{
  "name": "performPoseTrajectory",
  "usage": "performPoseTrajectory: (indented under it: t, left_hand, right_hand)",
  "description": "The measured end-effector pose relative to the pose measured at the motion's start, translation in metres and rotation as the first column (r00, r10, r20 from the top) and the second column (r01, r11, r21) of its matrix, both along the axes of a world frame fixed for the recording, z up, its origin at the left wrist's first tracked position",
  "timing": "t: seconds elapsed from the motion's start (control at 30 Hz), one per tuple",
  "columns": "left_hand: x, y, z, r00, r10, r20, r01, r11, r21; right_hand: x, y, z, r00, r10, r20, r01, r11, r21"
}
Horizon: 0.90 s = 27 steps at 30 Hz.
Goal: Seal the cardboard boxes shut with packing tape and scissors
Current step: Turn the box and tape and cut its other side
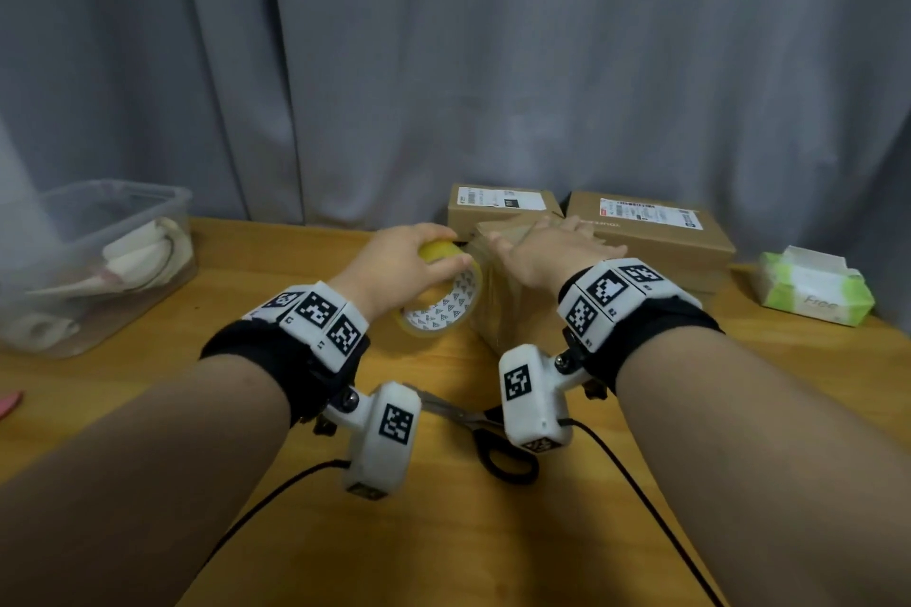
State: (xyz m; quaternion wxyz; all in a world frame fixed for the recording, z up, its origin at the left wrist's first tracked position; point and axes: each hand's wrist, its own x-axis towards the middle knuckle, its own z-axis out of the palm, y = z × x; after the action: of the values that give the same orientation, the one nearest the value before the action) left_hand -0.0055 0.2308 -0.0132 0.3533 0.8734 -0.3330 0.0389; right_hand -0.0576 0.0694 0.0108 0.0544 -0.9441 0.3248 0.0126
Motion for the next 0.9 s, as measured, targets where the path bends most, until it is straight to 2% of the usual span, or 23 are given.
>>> performPoseTrajectory:
  t: [0.23,0.3,0.37,0.43,0.47,0.5,0.53,0.57,0.63,0.7,0.8,0.9]
  left_hand:
    - [-0.003,0.0,0.005,0.996,-0.035,0.086,0.032,0.999,0.035]
    - [-0.006,-0.001,0.008,0.993,-0.042,0.11,0.037,0.998,0.051]
    - [-0.01,-0.003,0.009,0.993,-0.039,0.111,0.033,0.998,0.055]
    - [-0.014,-0.004,0.01,0.996,-0.022,0.081,0.019,0.999,0.036]
    - [-0.017,-0.005,0.01,0.998,-0.013,0.063,0.011,1.0,0.025]
    - [-0.021,-0.006,0.011,0.999,-0.005,0.052,0.004,1.0,0.018]
    - [-0.025,-0.007,0.012,0.999,0.002,0.047,-0.003,1.0,0.015]
    - [-0.028,-0.007,0.012,0.999,0.008,0.047,-0.009,1.0,0.014]
    - [-0.035,-0.008,0.013,0.998,0.026,0.05,-0.026,1.0,0.013]
    - [-0.04,-0.007,0.015,0.998,0.043,0.039,-0.043,0.999,-0.007]
    - [-0.043,-0.003,0.017,0.998,0.061,0.012,-0.06,0.997,-0.051]
    - [-0.047,0.003,0.018,0.998,0.068,0.008,-0.068,0.996,-0.062]
  right_hand:
    - [0.002,-0.006,-0.002,0.998,0.045,0.041,-0.048,0.995,0.084]
    - [-0.004,-0.014,-0.001,0.991,0.092,0.101,-0.107,0.981,0.164]
    - [-0.014,-0.021,-0.002,0.96,0.142,0.243,-0.194,0.959,0.206]
    - [-0.029,-0.025,-0.004,0.867,0.17,0.468,-0.238,0.967,0.09]
    - [-0.037,-0.025,-0.007,0.784,0.197,0.589,-0.247,0.969,0.005]
    - [-0.047,-0.022,-0.009,0.699,0.236,0.675,-0.284,0.958,-0.041]
    - [-0.057,-0.018,-0.013,0.662,0.28,0.695,-0.362,0.932,-0.031]
    - [-0.067,-0.013,-0.02,0.686,0.333,0.647,-0.456,0.889,0.027]
    - [-0.082,-0.004,-0.038,0.795,0.491,0.356,-0.572,0.803,0.169]
    - [-0.09,0.004,-0.058,0.797,0.597,0.089,-0.6,0.769,0.219]
    - [-0.094,0.014,-0.077,0.796,0.603,-0.052,-0.568,0.774,0.281]
    - [-0.093,0.023,-0.079,0.788,0.603,-0.121,-0.578,0.794,0.188]
